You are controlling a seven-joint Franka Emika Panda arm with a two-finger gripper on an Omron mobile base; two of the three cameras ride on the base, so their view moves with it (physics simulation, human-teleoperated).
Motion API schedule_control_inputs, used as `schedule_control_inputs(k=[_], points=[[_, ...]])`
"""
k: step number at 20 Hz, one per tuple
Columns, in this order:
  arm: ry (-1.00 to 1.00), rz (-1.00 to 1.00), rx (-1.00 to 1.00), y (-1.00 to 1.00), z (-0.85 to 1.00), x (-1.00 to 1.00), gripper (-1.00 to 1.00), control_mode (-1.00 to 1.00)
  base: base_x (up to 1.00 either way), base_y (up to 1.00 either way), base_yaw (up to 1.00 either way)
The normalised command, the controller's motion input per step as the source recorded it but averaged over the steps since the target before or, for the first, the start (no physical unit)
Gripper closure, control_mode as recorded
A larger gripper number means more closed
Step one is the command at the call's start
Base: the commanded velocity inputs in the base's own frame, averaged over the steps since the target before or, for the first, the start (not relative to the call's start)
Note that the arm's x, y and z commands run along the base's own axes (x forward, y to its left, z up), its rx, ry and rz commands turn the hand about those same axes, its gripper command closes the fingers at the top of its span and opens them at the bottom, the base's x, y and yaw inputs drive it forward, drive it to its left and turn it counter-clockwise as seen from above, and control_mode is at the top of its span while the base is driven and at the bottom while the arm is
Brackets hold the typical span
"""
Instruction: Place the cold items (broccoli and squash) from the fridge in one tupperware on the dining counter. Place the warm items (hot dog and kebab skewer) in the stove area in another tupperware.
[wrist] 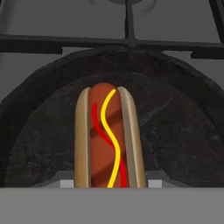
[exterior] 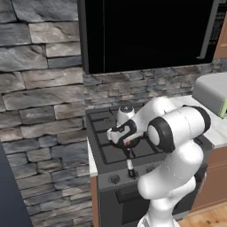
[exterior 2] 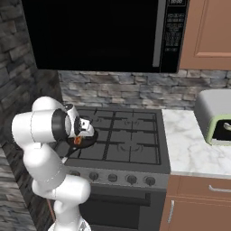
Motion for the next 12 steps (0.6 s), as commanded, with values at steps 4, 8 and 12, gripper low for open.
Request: schedule_control_inputs(k=[4,8,12], points=[[-0.07,-0.04,0.22,-0.56,0.62,-0.46,1.00,-1.00,0.00,0.00,0.00],[-0.24,-0.08,0.15,-0.50,0.98,-0.50,1.00,-1.00,0.00,0.00,0.00],[-0.14,-0.16,0.01,-0.36,1.00,-0.63,1.00,-1.00,0.00,0.00,0.00]])
